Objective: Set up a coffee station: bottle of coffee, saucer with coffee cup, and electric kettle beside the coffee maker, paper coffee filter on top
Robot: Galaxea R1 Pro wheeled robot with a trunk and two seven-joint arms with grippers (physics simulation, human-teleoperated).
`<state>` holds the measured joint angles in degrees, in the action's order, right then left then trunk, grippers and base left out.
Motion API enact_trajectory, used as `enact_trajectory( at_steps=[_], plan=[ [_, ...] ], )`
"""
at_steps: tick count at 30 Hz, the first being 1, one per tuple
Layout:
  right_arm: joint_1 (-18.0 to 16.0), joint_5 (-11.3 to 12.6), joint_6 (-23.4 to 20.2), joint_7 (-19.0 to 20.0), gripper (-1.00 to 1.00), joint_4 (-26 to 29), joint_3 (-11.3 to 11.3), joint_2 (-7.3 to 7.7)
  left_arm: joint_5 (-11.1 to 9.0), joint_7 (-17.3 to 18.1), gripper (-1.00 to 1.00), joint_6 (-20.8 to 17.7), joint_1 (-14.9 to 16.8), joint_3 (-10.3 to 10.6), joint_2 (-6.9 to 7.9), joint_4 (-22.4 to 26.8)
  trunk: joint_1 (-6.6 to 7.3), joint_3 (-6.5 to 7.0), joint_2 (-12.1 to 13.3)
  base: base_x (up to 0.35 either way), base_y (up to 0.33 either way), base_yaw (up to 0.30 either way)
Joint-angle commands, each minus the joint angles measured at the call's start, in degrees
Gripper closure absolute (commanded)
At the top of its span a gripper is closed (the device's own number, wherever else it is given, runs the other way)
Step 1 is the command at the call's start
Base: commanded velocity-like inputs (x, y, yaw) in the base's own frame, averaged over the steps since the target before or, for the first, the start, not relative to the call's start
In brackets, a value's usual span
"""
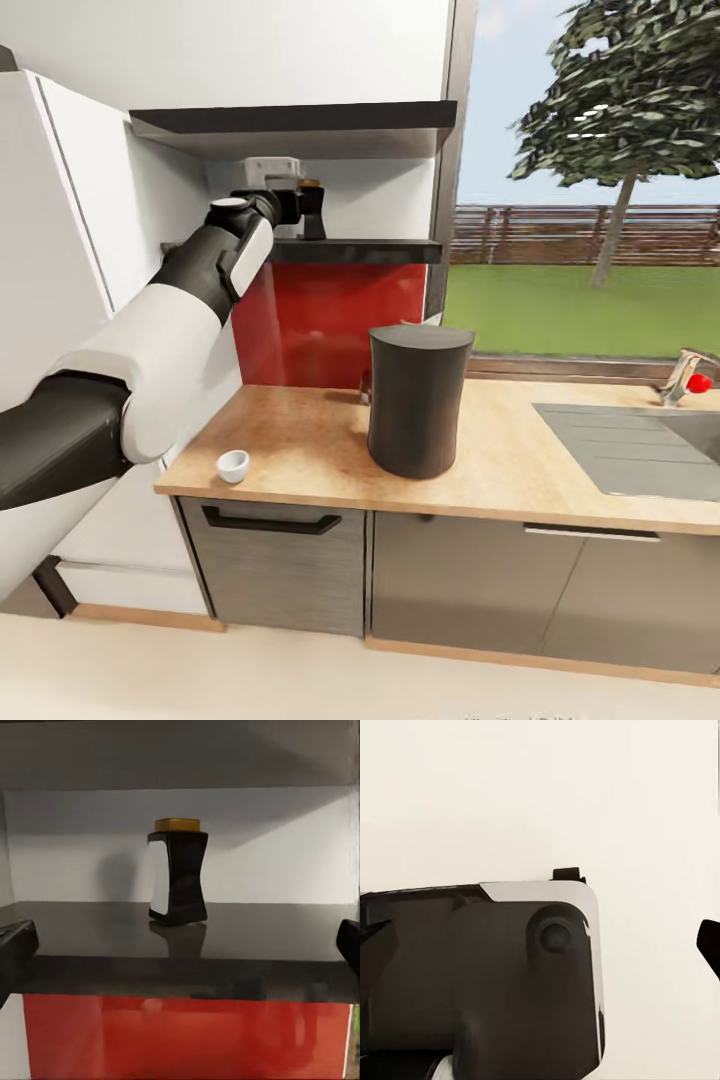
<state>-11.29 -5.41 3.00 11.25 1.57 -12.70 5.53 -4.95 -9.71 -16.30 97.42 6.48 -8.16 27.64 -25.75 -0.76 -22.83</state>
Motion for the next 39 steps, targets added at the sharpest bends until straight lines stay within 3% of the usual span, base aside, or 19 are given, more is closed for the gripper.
enact_trajectory(
  at_steps=[1,9,19,22,30,37,39],
  plan=[
    [0.0,-0.6,0.2,0.2,-1.00,-0.1,-0.5,0.01,-0.4,-0.5,-1.00,-0.3,0.0,0.5,0.07,0.2,-0.03,-0.08,-0.1,0.000,0.000,-0.256],
    [0.0,-0.6,0.2,0.2,-1.00,-0.1,-0.5,0.01,-0.3,-5.2,-1.00,-0.9,0.1,0.5,0.24,0.2,-0.03,-0.08,-0.1,0.000,0.000,-0.262],
    [0.0,-0.6,0.2,0.2,-1.00,-0.1,-0.6,0.02,-0.3,-5.2,-1.00,-1.2,0.1,0.5,0.61,0.7,-0.03,-0.08,-0.1,0.225,0.029,-0.018],
    [0.0,-0.6,0.2,0.2,-1.00,-0.1,-0.5,0.02,-0.1,-5.1,-1.00,-1.5,-0.3,0.9,0.61,5.2,-0.03,-0.08,-0.1,0.204,0.102,0.000],
    [0.0,-0.6,0.2,0.0,-1.00,-0.1,-0.5,0.01,-0.1,-5.1,-1.00,-5.0,-0.3,0.7,0.71,6.9,-0.03,-0.08,-0.1,0.142,0.032,0.000],
    [0.0,-0.6,0.1,-6.7,-1.00,-0.1,-0.5,-0.19,0.5,-5.1,-1.00,-5.2,-0.3,0.8,0.85,6.9,-0.03,-0.08,-0.1,0.083,0.021,0.000],
    [0.0,-0.6,0.1,-7.0,-1.00,-0.1,-0.5,-0.26,0.7,-5.0,-1.00,-5.2,-0.3,0.8,0.95,6.9,-0.03,-0.08,-0.1,0.024,0.005,0.000]
  ],
)
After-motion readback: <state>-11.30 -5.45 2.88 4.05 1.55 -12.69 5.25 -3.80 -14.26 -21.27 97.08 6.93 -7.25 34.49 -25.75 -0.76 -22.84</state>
